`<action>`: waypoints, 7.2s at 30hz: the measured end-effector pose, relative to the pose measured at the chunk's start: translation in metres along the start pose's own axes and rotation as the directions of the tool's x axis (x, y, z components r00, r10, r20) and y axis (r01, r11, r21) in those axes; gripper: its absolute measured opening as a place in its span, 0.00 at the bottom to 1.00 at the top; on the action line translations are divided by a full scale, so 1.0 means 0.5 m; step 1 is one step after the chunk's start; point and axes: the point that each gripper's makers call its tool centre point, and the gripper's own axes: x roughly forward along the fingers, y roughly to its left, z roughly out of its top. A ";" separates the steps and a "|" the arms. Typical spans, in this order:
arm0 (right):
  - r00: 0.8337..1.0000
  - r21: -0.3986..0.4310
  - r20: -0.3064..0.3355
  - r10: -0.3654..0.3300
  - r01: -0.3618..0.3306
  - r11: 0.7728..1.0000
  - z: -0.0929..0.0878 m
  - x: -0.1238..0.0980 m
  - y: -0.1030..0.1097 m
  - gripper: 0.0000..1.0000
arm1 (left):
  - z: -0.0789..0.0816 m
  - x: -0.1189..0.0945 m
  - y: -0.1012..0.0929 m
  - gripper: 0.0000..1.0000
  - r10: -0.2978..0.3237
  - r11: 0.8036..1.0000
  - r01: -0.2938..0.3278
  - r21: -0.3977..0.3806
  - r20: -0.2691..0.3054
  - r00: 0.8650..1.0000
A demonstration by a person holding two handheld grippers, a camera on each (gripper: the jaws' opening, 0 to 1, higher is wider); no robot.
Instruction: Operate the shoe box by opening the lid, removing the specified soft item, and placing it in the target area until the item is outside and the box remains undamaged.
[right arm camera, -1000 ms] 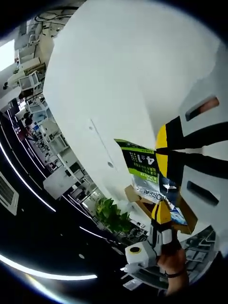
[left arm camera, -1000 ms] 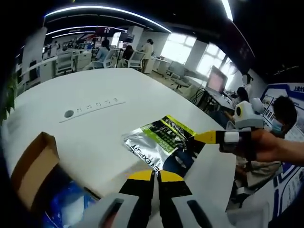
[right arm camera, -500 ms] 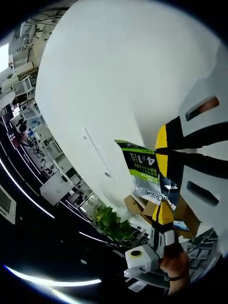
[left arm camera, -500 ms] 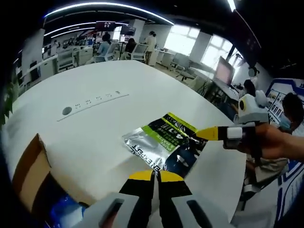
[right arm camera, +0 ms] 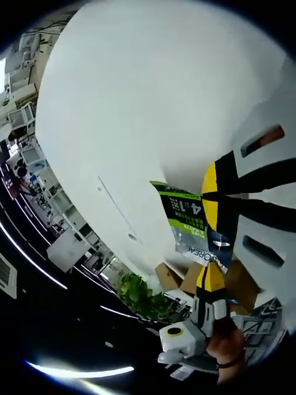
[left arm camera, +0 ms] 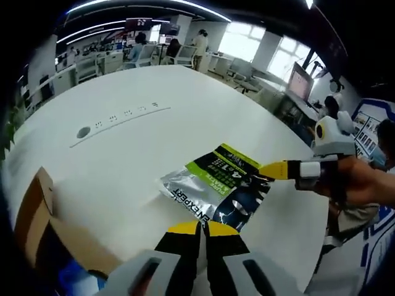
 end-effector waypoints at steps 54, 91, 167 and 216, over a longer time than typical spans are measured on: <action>0.995 -0.056 0.059 -0.082 0.085 0.995 -0.022 -0.096 0.034 0.07 | -0.019 -0.167 0.030 0.10 0.053 0.987 -0.027 -0.160 0.162 0.985; 0.999 -0.142 0.039 -0.006 0.011 0.990 -0.077 -0.100 0.172 0.07 | -0.174 -0.379 0.166 0.12 0.202 0.940 -0.117 -0.321 0.249 0.947; 0.917 -0.365 -0.310 0.251 -0.359 0.859 -0.249 0.232 0.625 0.12 | -0.417 -0.633 0.298 0.12 0.469 0.750 -0.204 -0.629 0.288 0.835; 0.940 -0.477 -0.329 0.094 -0.251 0.842 -0.306 0.316 0.625 0.02 | -0.419 -0.674 0.278 0.21 0.436 0.796 -0.206 -0.568 0.302 0.848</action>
